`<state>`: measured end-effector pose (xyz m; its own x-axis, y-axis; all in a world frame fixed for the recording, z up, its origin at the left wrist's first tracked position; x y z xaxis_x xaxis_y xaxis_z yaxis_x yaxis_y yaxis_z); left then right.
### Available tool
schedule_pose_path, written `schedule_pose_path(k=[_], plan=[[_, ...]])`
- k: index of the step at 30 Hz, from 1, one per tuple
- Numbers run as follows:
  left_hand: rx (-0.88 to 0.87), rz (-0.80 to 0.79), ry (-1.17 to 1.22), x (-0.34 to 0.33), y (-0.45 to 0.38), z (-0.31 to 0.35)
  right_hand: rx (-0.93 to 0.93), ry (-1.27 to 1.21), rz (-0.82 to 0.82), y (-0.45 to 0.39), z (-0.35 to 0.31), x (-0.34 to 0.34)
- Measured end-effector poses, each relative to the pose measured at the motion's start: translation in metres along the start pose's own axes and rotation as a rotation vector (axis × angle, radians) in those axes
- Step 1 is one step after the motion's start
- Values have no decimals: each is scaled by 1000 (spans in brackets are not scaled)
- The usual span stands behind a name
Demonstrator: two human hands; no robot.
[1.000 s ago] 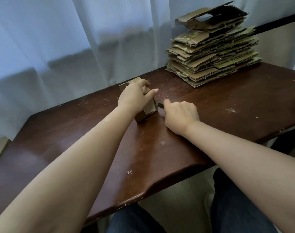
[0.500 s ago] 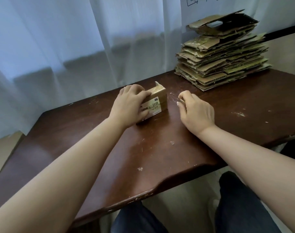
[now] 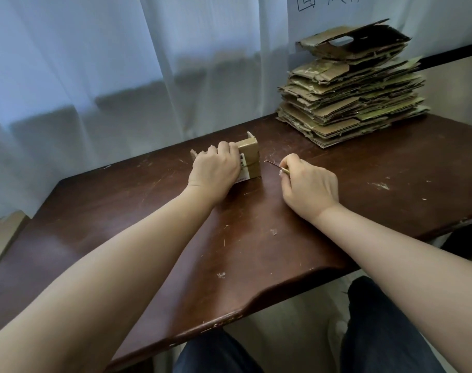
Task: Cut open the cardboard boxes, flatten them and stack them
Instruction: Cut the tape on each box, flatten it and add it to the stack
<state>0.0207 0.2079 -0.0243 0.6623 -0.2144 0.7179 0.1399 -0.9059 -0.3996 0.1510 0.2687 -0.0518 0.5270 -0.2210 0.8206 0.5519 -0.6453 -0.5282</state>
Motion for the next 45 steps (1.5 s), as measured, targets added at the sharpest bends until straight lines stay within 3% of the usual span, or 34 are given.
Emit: schedule_pose_path(k=[3, 7, 12, 17, 22, 29, 33, 37, 45], plan=[[-32, 2, 0, 3, -2, 3, -14, -39, 22, 0, 3, 3], [-77, 35, 205, 12, 2, -6, -33, -158, 17, -5, 0, 4], [73, 125, 751, 13, 11, -48, -73, -229, -9, -19, -17, 1], [204, 37, 1126, -9, 7, -75, 197, -206, 65, -19, -44, -5], [218, 46, 1122, -12, 2, -75, 309, -184, -146, -19, -61, -34], [203, 141, 1026, -7, 11, -71, 340, -11, -249, -4, -63, -35], [303, 177, 1071, -11, 15, -62, 189, -116, -252, -8, -49, -33], [430, 255, 1112, -12, 16, -57, -172, -324, -75, -18, -11, -18], [368, 228, 1155, -14, 13, -56, -325, -317, -33, -38, -23, -19]])
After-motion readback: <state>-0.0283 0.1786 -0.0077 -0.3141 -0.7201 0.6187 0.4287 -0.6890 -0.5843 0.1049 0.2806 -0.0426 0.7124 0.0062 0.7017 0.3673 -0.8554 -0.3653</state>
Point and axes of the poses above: each hand's wrist, its own y-axis away from the middle knuckle, its own x-axis out of the back of the hand, z = x × y, the point moved 9 cm from there along -y, towards the middle knuckle, and after that the axes turned 7 degrees about y, right-handed, at the moved point
